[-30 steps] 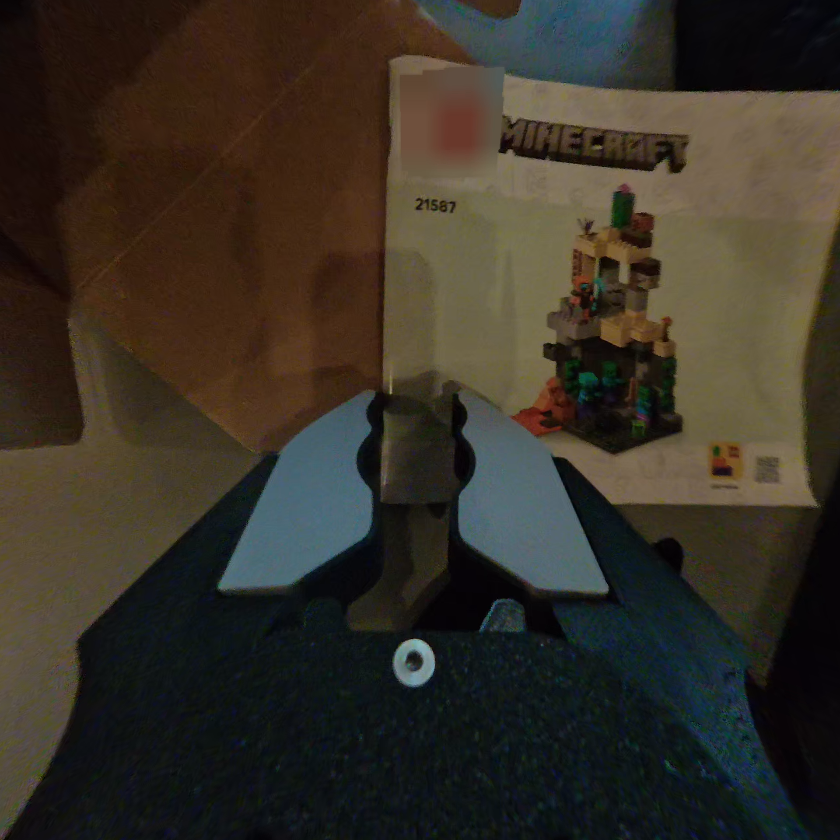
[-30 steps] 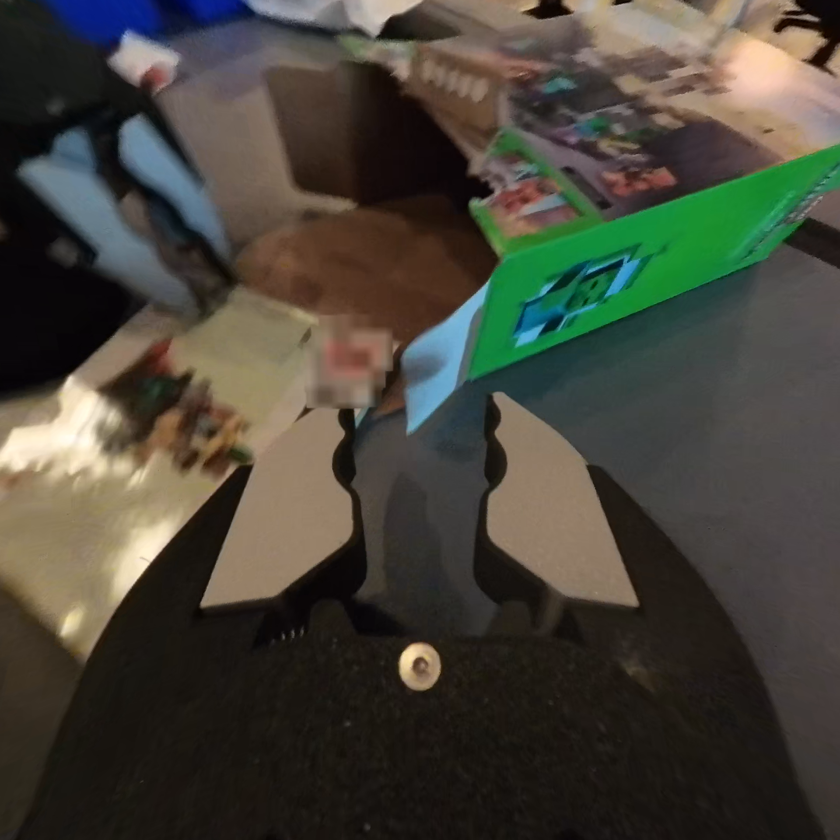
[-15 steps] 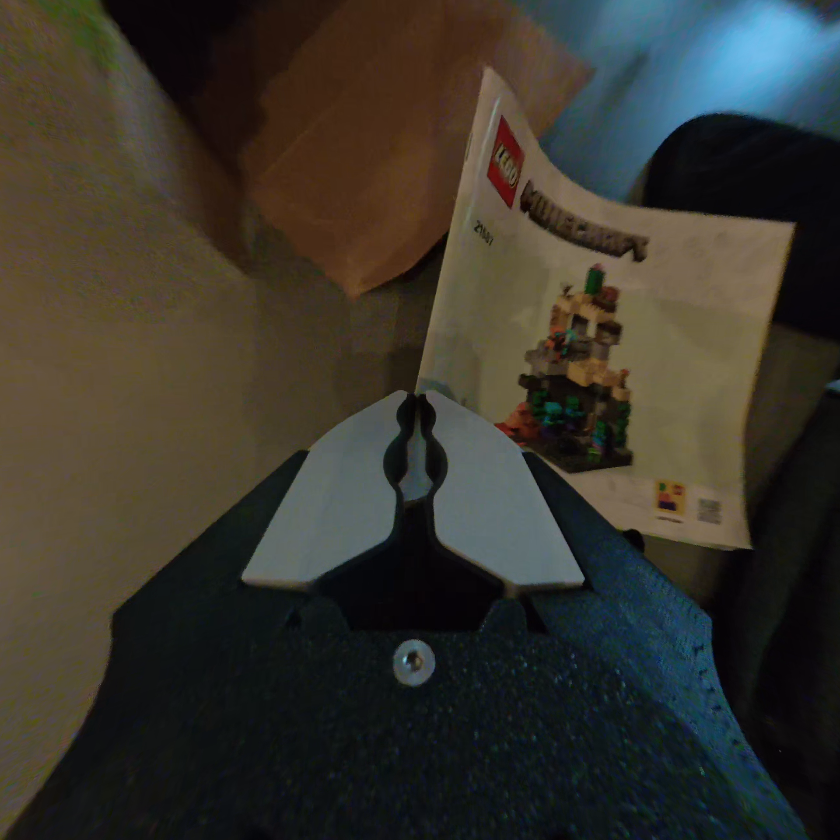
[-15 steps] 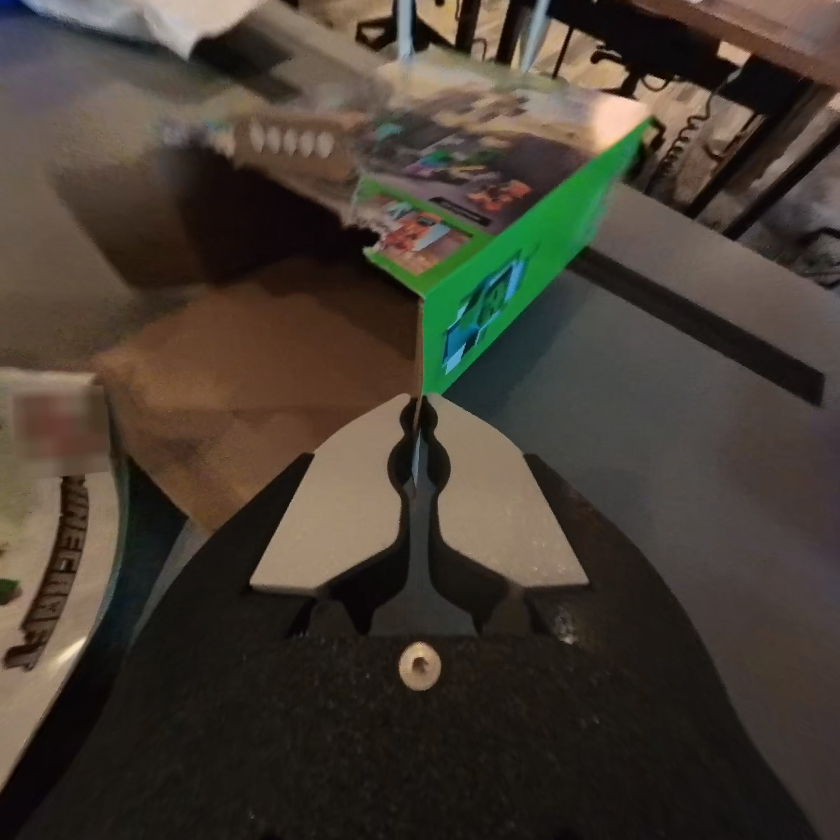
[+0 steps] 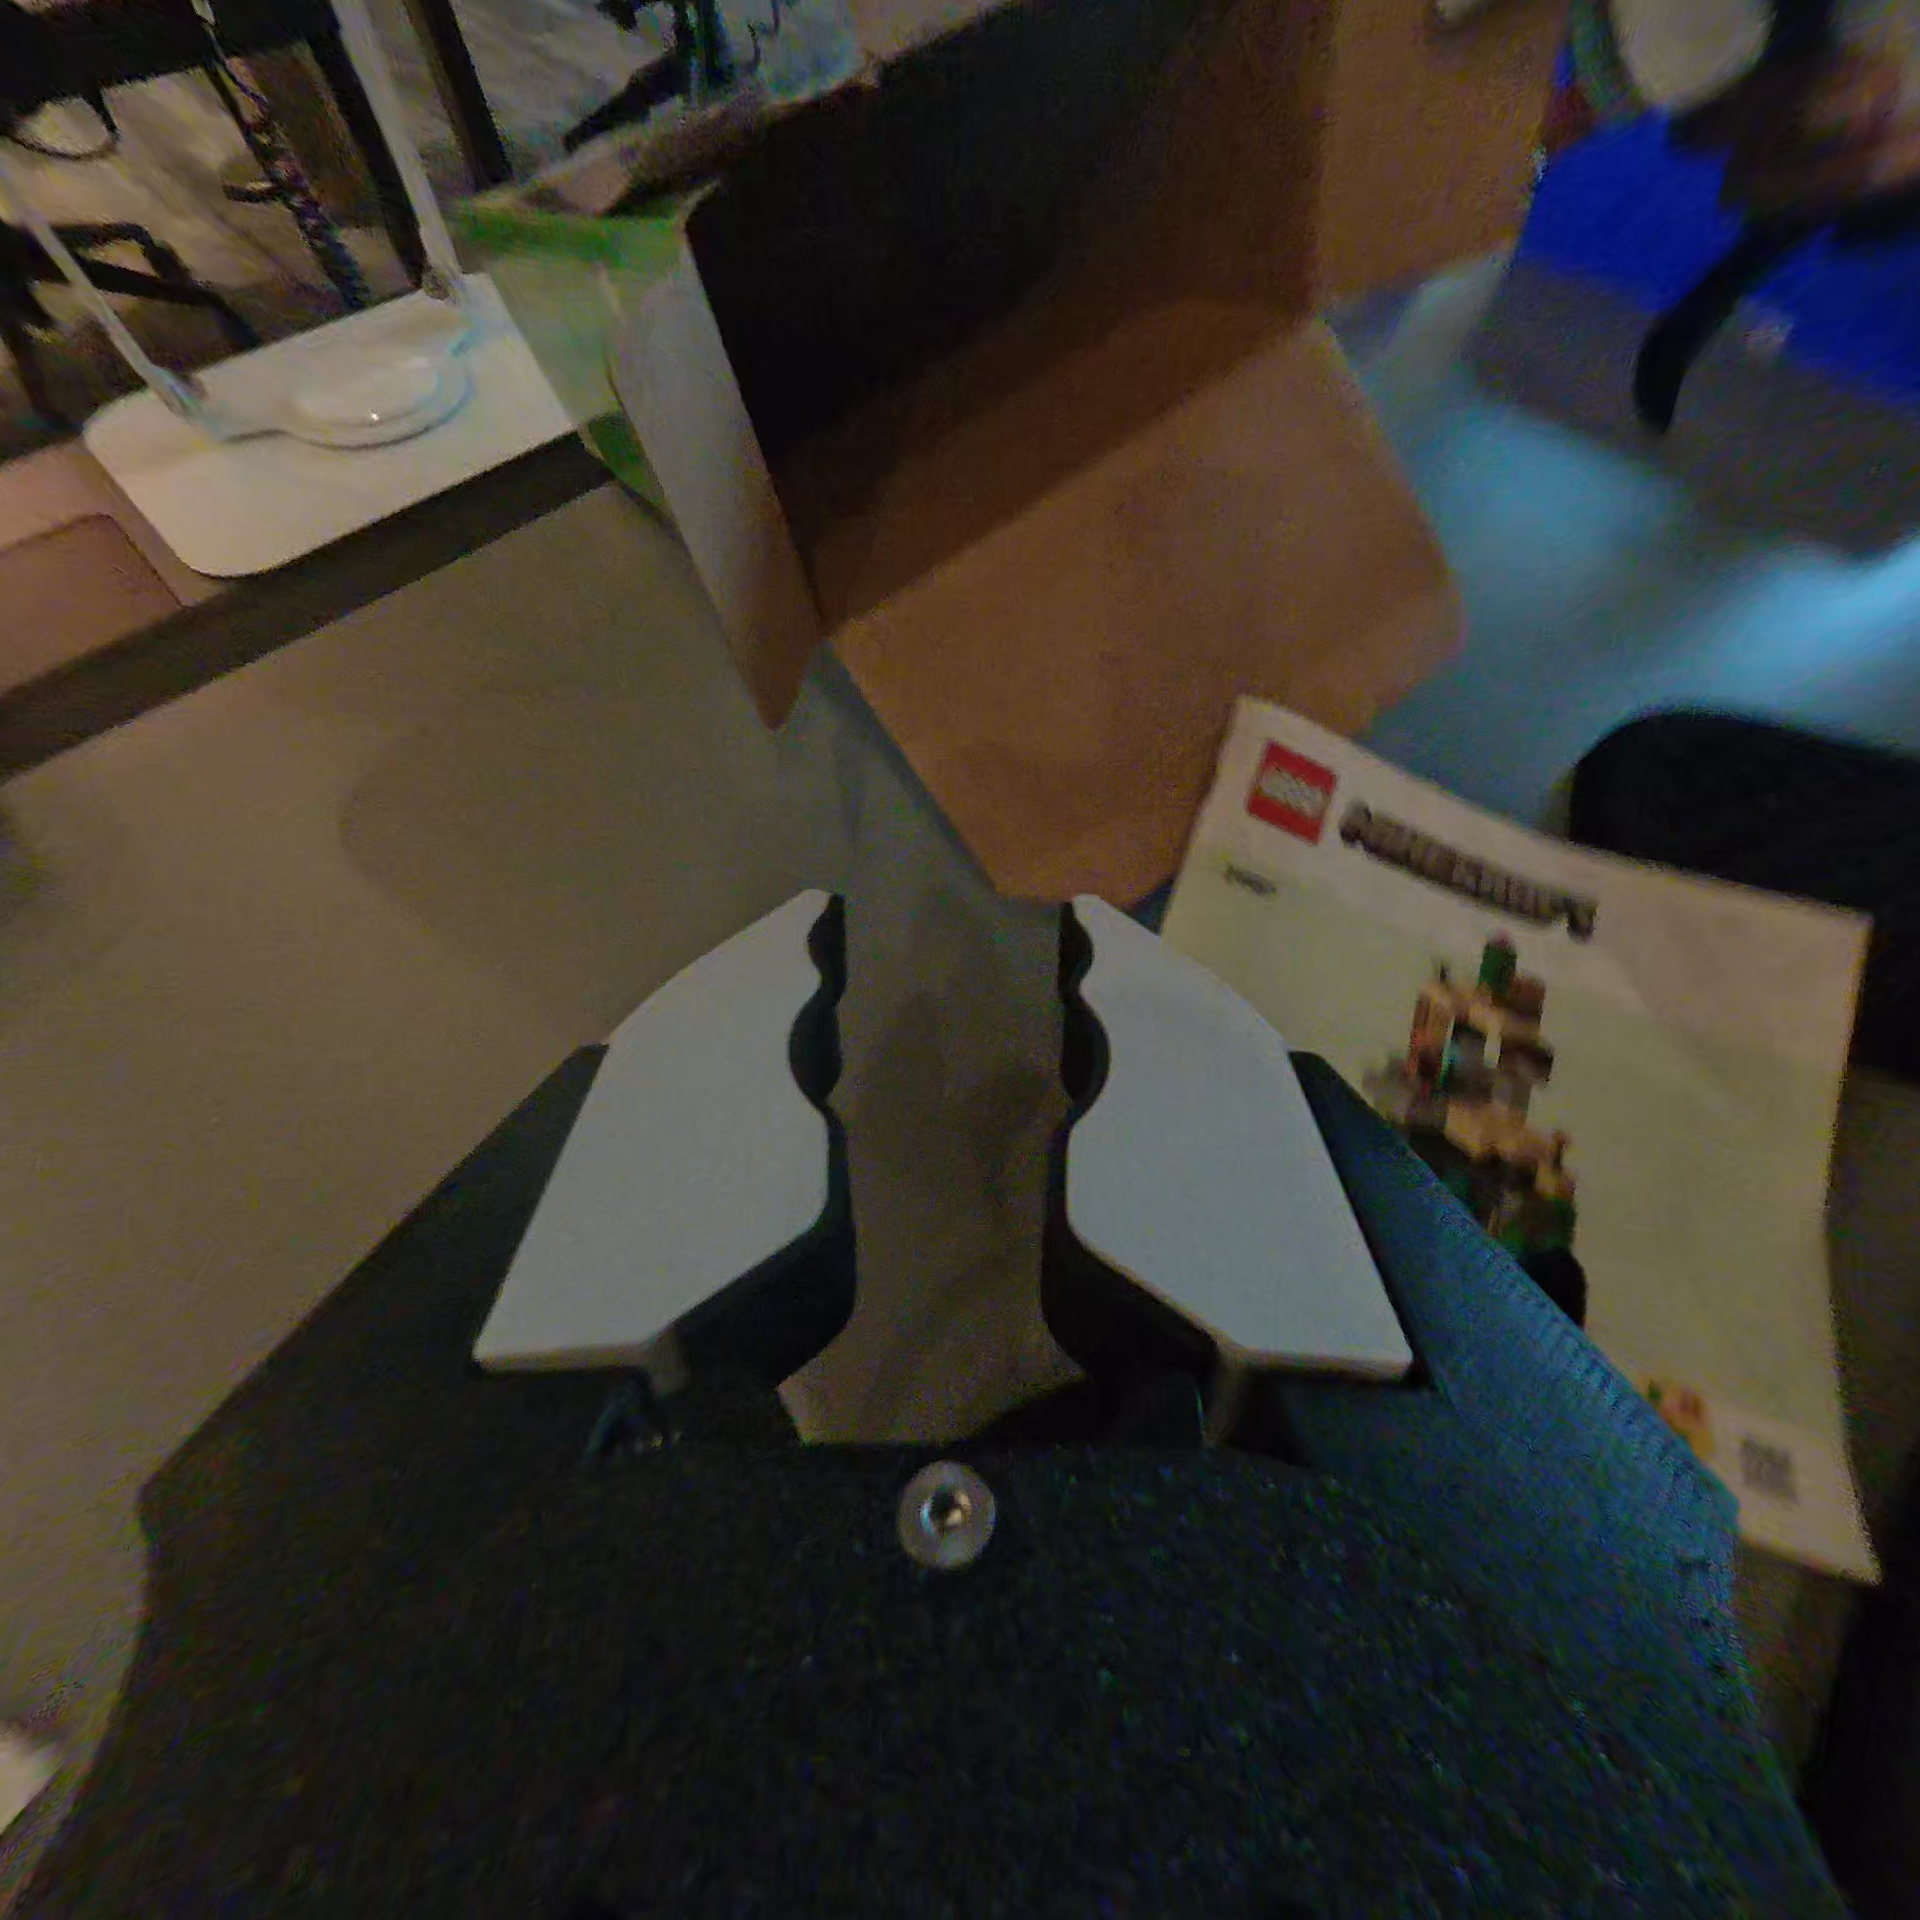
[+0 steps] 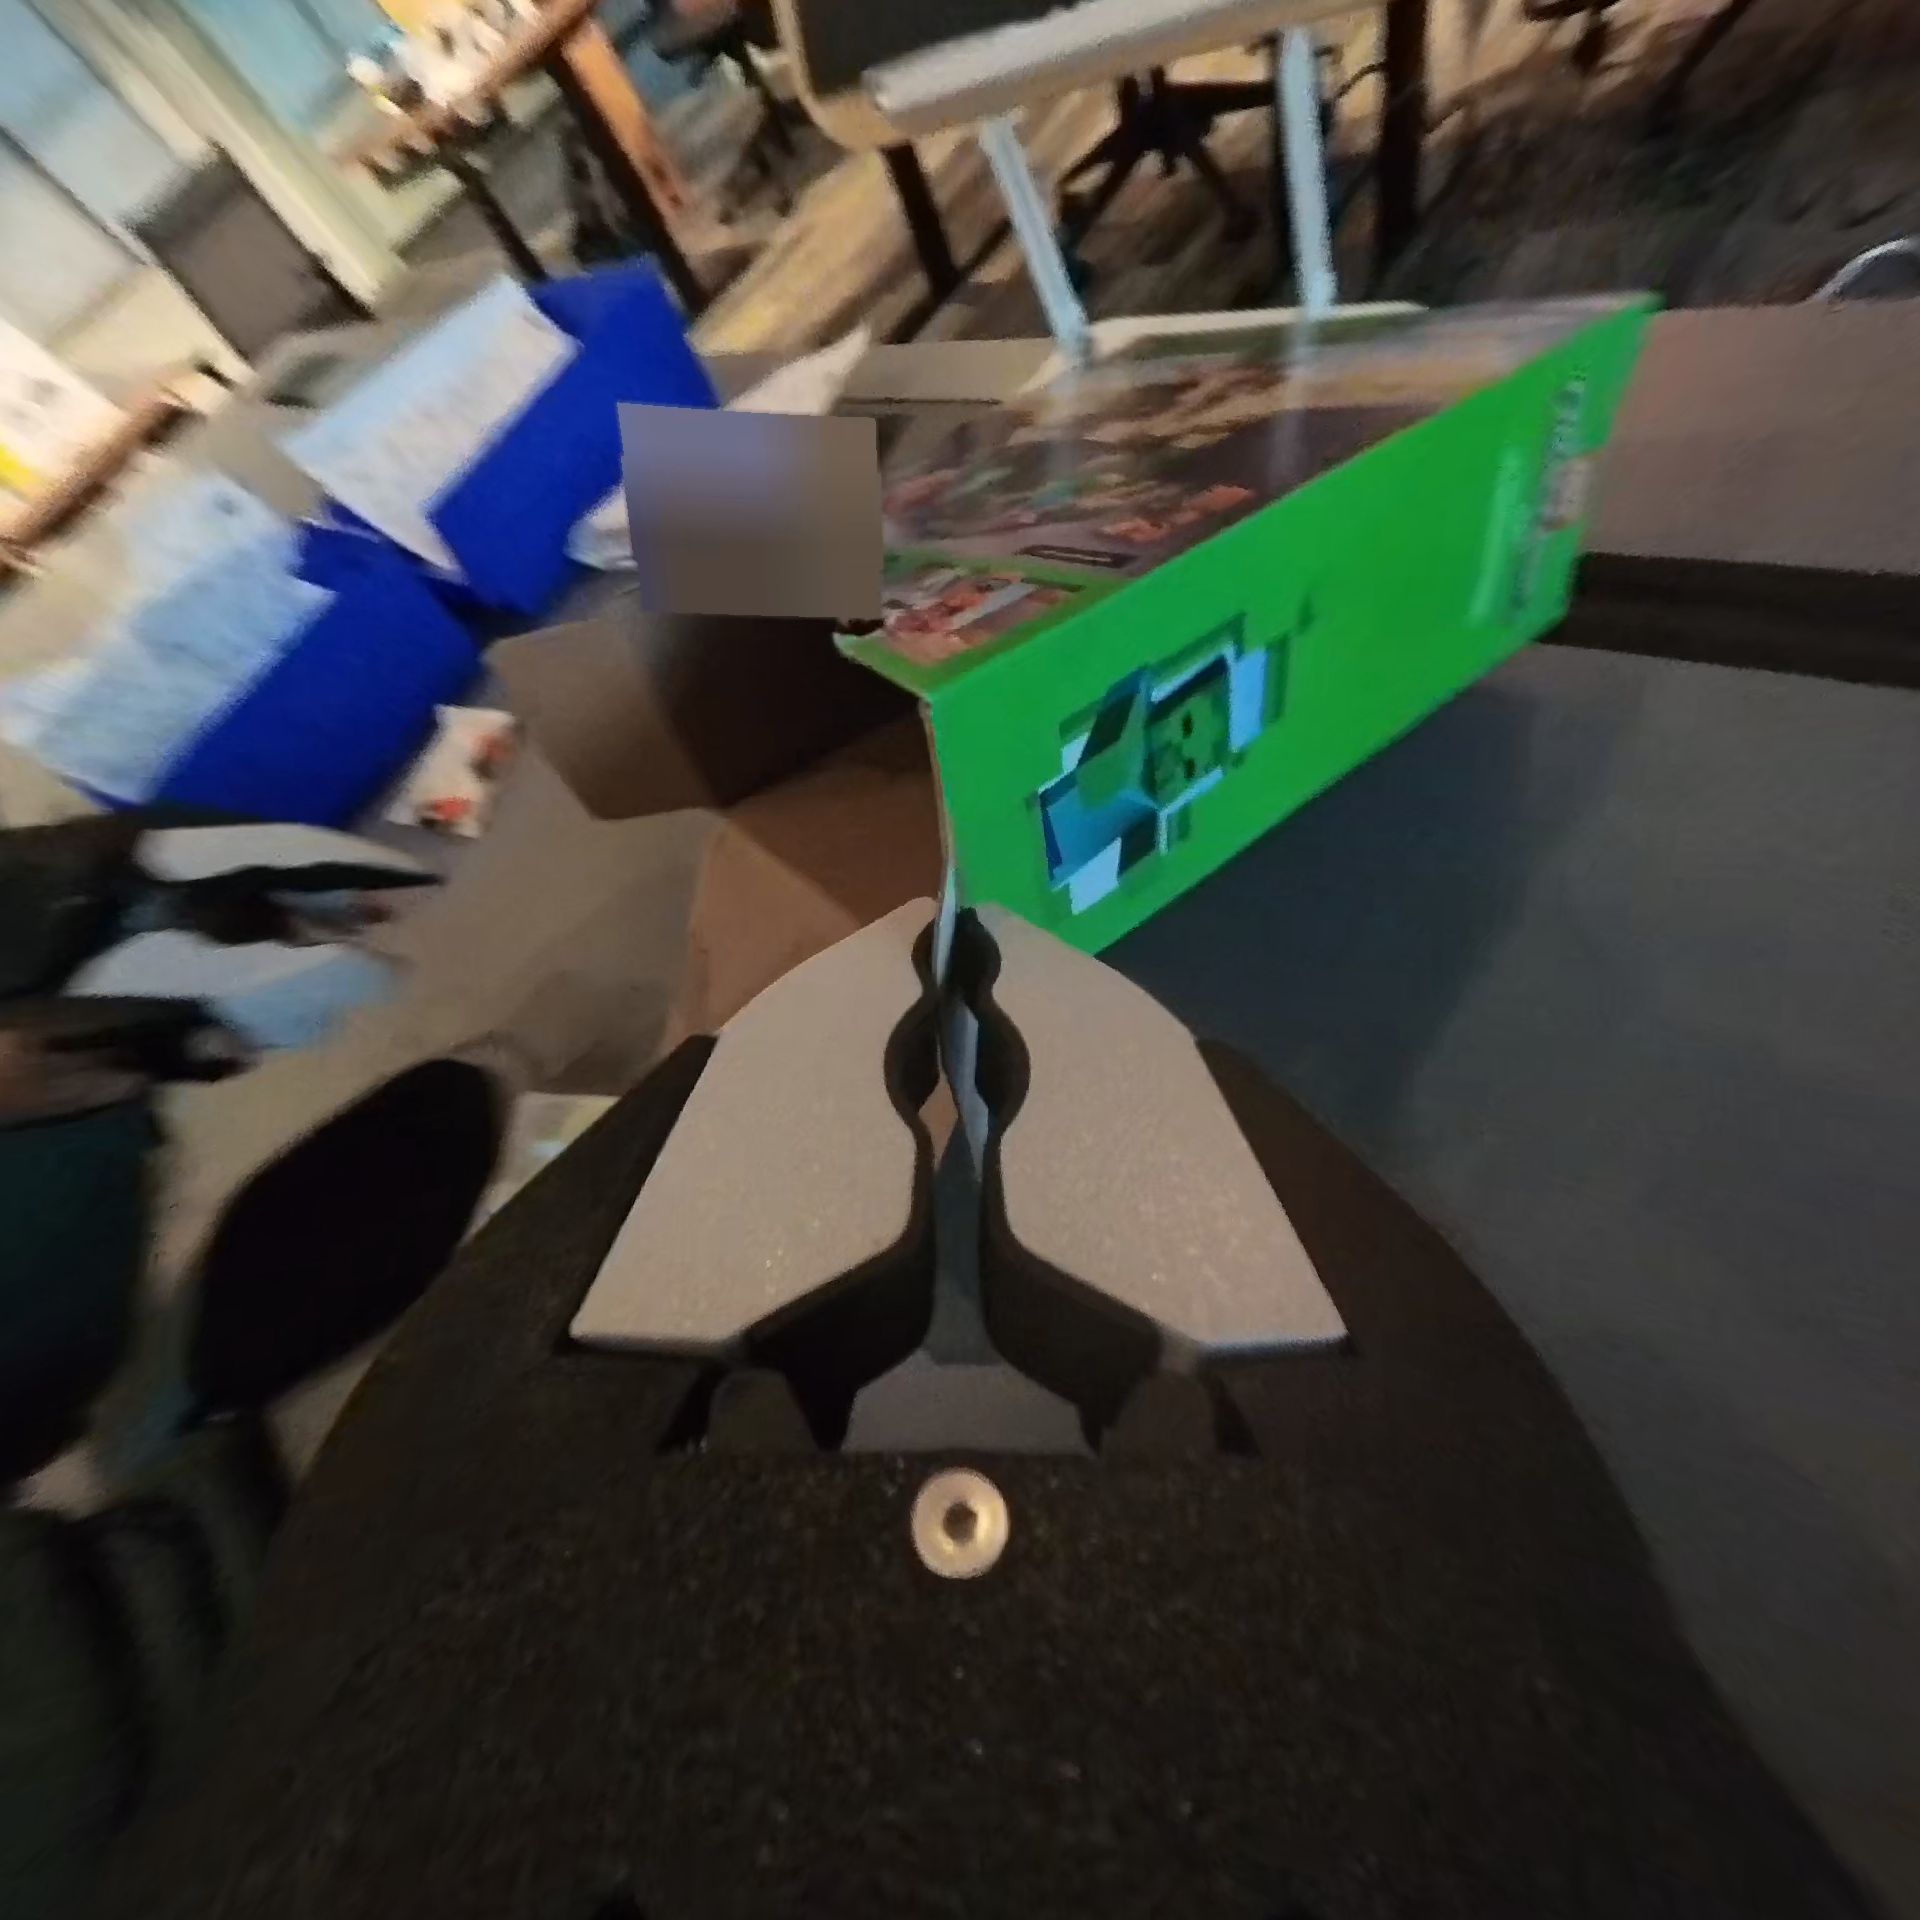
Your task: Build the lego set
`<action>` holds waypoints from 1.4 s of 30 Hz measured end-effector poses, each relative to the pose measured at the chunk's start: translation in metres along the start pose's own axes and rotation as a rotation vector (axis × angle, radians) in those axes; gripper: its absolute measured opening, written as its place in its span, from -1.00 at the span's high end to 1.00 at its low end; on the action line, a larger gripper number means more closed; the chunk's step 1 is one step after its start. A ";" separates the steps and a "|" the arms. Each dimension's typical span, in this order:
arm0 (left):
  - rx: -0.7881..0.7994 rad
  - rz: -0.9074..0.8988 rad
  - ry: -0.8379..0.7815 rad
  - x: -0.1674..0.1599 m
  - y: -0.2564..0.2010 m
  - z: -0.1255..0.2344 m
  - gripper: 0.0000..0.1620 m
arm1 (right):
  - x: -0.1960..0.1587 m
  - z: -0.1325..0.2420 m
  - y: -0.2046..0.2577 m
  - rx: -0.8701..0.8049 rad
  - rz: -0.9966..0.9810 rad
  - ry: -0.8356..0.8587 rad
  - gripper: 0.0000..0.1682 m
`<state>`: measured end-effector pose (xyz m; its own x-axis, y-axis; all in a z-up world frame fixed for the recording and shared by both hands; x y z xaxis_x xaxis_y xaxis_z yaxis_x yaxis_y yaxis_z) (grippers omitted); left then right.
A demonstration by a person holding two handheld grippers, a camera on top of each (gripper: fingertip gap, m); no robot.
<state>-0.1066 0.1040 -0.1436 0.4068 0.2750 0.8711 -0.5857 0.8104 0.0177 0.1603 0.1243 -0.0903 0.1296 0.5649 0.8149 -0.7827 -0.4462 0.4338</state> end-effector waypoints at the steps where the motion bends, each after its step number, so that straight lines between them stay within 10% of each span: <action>1: -0.012 0.036 -0.018 0.004 0.006 -0.003 0.49 | 0.002 -0.001 0.003 0.016 -0.009 0.000 0.99; 15: -0.132 0.158 -0.074 0.043 0.067 -0.074 0.21 | 0.014 0.002 0.026 0.144 0.068 -0.049 0.98; 20: -0.243 0.105 -0.083 0.049 0.054 -0.094 0.97 | -0.014 -0.010 0.037 0.140 0.320 0.011 0.99; 27: 0.092 -0.275 0.053 0.027 0.065 -0.095 0.97 | -0.069 -0.030 0.034 0.166 0.414 0.061 0.98; 42: 0.044 -0.342 -0.038 0.002 0.078 -0.075 0.97 | -0.036 -0.045 -0.043 0.330 -0.047 0.164 0.25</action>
<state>-0.0990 0.2065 -0.1774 0.5587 -0.0289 0.8289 -0.4497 0.8291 0.3321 0.1616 0.1547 -0.1557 0.0405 0.6817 0.7306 -0.5364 -0.6020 0.5915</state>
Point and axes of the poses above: each gripper's, where its closed fingertips meet, z back along the fingers, x out of its top, y = z × x across the jaws, the point moved 1 cm from there along z, back along the fingers, and after that the axes turned 5 degrees about x, right-handed, at the moved point
